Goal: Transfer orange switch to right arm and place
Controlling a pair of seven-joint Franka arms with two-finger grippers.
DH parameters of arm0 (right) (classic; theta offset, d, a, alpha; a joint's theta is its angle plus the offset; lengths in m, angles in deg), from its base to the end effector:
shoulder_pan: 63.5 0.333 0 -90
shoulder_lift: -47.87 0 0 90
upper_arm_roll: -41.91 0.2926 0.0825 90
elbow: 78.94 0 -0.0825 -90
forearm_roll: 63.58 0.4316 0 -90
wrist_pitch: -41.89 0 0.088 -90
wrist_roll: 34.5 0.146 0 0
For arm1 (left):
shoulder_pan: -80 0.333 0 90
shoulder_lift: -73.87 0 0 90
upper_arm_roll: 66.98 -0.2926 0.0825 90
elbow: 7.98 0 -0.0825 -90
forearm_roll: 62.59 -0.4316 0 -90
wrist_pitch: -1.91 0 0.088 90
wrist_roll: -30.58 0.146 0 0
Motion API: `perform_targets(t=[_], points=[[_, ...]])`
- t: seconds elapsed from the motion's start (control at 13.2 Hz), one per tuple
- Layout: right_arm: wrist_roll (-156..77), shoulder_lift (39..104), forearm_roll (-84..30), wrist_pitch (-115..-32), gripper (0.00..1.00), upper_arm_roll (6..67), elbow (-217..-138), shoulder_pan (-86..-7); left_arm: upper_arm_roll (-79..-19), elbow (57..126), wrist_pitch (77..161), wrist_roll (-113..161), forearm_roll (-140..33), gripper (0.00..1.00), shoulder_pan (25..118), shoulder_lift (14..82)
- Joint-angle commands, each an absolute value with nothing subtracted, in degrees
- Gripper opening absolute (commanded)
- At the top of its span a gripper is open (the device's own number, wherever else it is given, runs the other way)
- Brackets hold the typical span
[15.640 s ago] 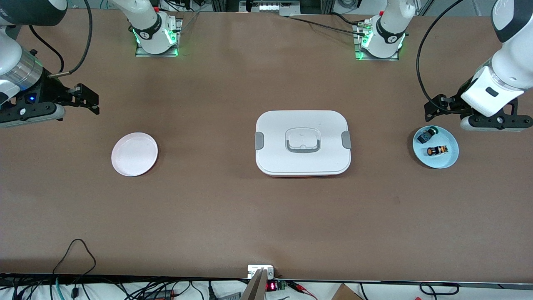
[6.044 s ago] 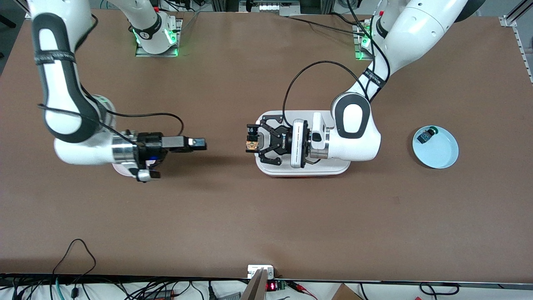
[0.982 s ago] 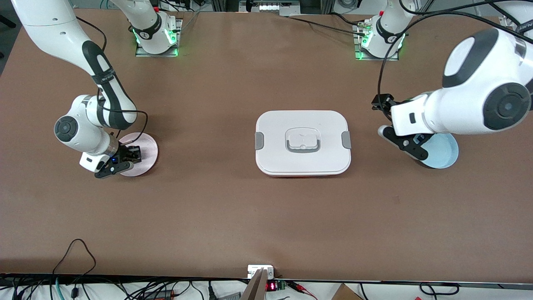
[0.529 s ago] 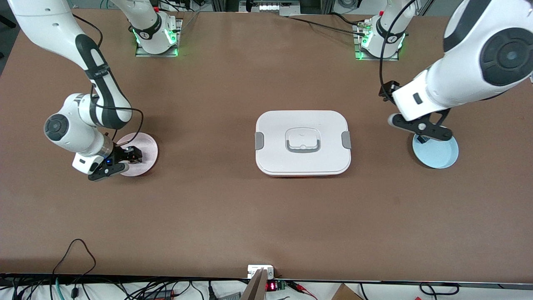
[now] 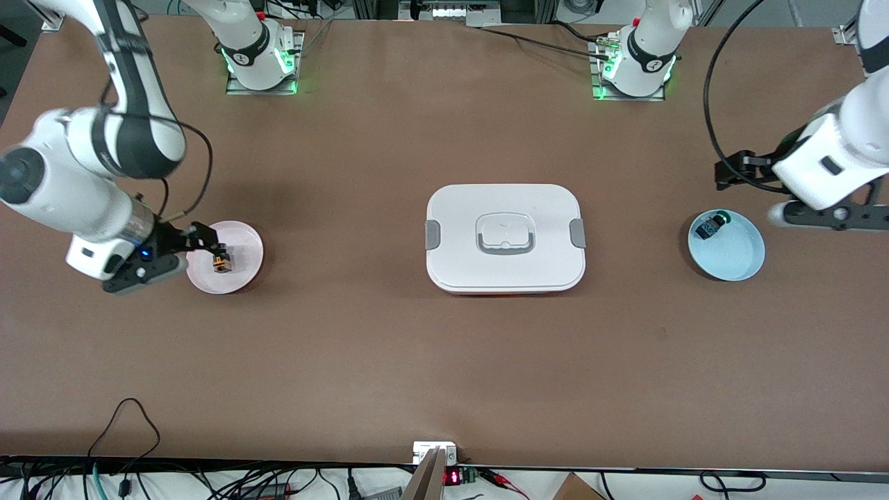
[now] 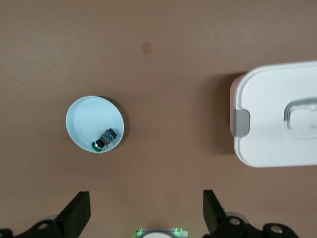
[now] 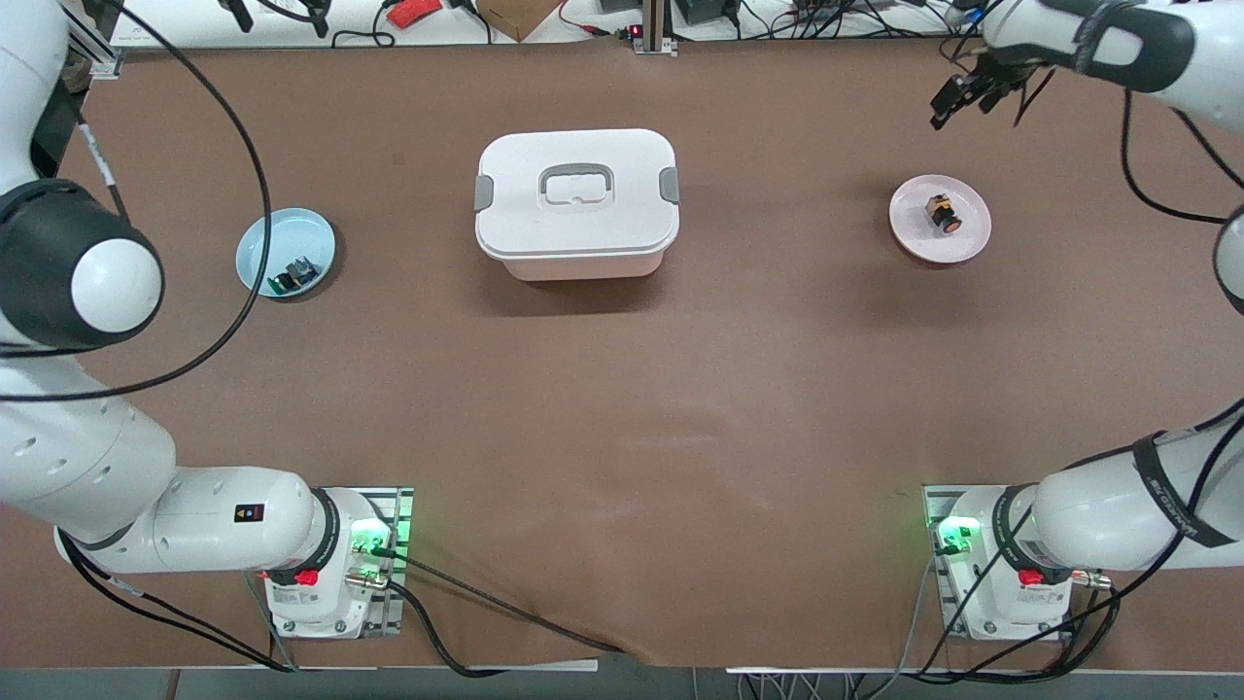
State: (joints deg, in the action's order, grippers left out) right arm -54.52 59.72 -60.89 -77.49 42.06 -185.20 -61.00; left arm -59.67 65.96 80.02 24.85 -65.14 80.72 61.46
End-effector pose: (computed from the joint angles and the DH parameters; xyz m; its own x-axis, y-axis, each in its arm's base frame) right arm 0.6508 0.0340 0.3279 0.9309 0.3637 0.0347 0.3648 -0.9306 -0.0320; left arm 0.6322 -0.0578 0.5547 0.9902 -0.0057 -0.1392 -0.0101 -0.9995 -0.0311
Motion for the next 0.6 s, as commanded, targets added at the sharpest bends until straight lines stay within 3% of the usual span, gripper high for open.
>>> perform_targets(t=[0.0,0.23,0.53], points=[[-50.5,50.2,-62.2,-69.8,1.0,42.2,-186.8,-61.1,-66.9,84.5,92.6,23.9,-61.4,1.0,78.8,72.9],[-48.9,45.5,-62.3,-65.4,1.0,42.4,-186.6,-61.0,-73.1,90.1,98.3,25.3,-61.3,1.0,75.9,75.4],[-48.1,46.6,-64.1,-62.2,1.0,42.5,-182.9,-61.0,-70.0,89.5,97.3,28.4,-63.5,1.0,76.7,76.1]])
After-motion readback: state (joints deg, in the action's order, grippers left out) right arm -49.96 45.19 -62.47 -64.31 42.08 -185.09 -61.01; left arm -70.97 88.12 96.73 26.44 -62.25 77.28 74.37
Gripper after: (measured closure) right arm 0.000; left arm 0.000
